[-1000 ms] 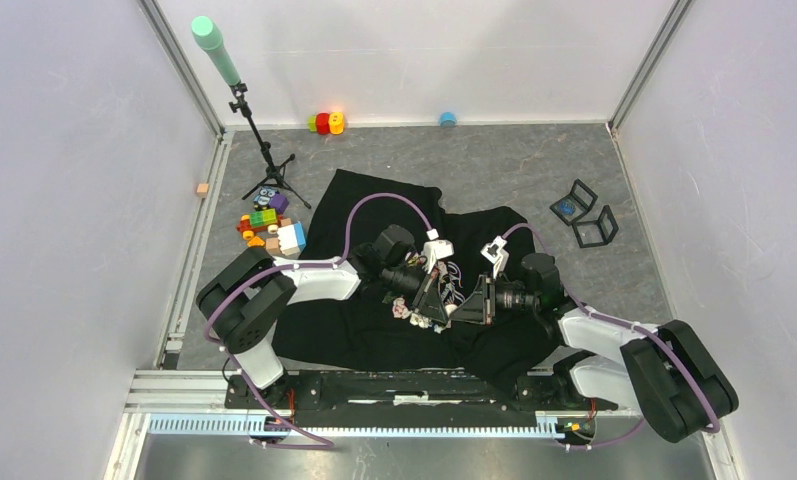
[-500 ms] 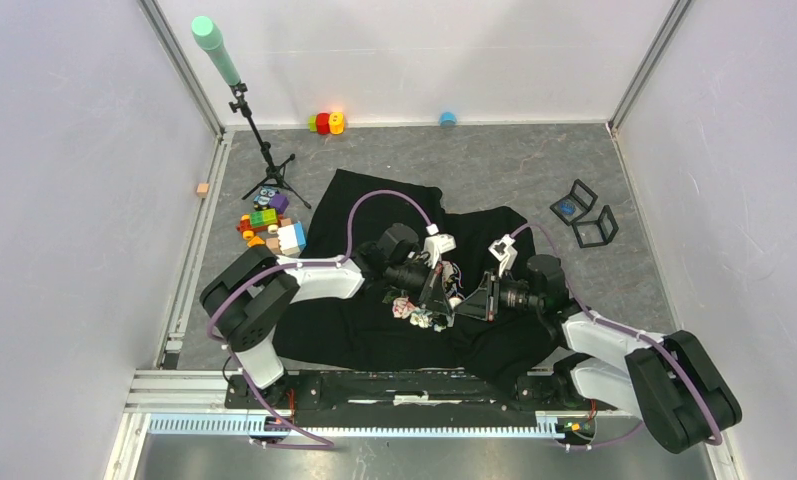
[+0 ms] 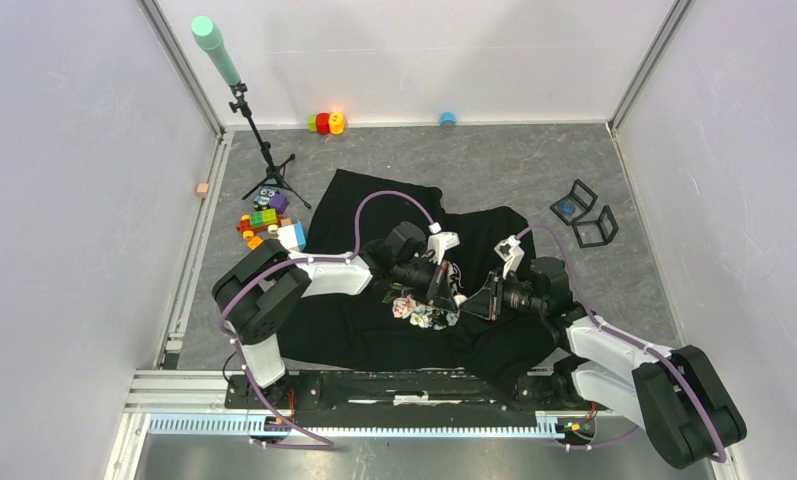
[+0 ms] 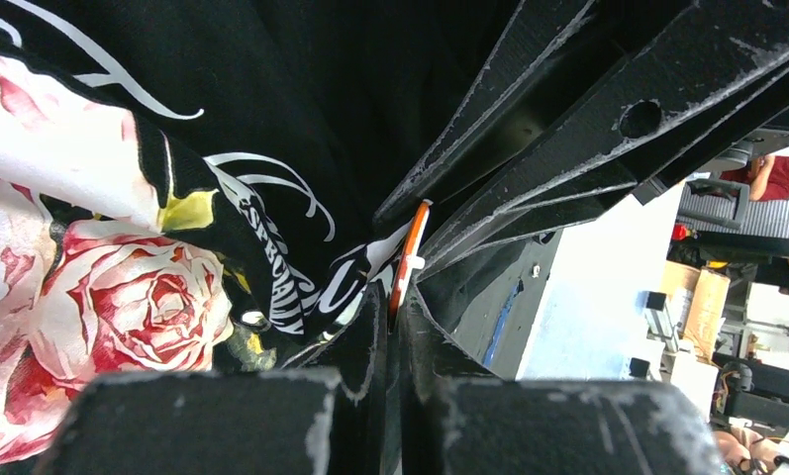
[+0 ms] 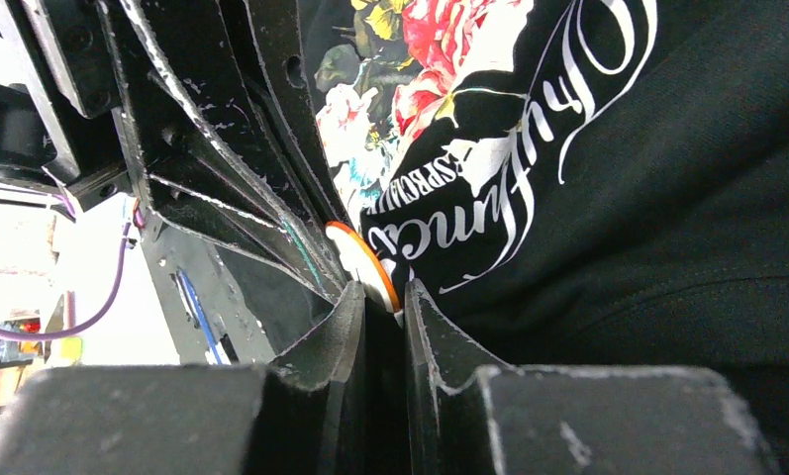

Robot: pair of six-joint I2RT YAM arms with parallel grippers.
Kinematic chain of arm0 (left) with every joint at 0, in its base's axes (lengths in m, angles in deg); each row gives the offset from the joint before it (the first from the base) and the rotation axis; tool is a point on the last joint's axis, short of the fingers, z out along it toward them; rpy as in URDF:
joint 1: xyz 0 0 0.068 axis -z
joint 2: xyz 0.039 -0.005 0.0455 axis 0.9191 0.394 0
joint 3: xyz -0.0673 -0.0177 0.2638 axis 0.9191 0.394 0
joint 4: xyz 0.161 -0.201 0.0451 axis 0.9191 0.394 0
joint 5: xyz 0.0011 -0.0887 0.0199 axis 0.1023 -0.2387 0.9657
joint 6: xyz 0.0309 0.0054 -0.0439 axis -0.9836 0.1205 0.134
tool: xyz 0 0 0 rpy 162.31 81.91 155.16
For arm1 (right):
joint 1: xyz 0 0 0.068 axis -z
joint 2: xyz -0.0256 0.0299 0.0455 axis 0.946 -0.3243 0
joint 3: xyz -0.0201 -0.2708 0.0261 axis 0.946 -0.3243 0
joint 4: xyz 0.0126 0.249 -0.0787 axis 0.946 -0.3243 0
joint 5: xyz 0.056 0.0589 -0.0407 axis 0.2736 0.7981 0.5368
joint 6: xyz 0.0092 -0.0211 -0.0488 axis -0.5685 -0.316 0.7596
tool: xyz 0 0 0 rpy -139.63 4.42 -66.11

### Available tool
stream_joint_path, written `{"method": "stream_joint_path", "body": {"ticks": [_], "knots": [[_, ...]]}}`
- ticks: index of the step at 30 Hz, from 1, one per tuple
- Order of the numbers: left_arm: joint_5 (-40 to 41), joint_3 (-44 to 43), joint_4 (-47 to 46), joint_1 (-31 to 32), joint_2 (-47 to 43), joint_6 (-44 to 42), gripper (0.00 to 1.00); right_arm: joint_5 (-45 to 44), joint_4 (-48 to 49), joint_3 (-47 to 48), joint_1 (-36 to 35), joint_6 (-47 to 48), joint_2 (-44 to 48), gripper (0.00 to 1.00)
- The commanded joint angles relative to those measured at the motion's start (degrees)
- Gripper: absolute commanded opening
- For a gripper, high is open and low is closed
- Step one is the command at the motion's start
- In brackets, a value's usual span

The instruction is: Pin the brooch onto the clothing

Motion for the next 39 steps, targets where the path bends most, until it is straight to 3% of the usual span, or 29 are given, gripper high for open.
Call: {"method": "stream_joint_path", "body": {"ticks": [1,19,23,25,27,31,39], "knots": [[-3.0,-3.9,-3.8,2.5,0.9,6.0,0.02,-5.1,1.9,0.7,0.2,2.8,1.4,0.15],[0.0,-5.4,-4.2,2.1,3.7,10.7,0.02,-4.5,-6.0,3.4,0.2,8.1,8.4,0.36],[1.2,-5.3,-2.9,2.1,3.1,9.7,0.02,-5.5,-6.8,3.7,0.2,8.5,9.9,0.5],[2.4,-5.2,-1.9,2.1,2.4,8.7,0.12,-6.0,-7.2,3.8,0.2,8.8,10.6,0.58],[3.7,-5.2,-0.9,2.1,1.4,7.7,0.31,-6.9,-8.0,4.0,0.2,9.4,11.5,0.61],[7.1,-5.2,2.3,2.1,-1.2,5.0,0.55,-9.4,-9.6,4.6,0.2,9.8,14.1,0.66],[19.3,-3.1,10.1,2.0,-12.0,-2.7,0.85,-18.5,-15.7,10.3,0.3,8.1,17.8,0.79]]}}
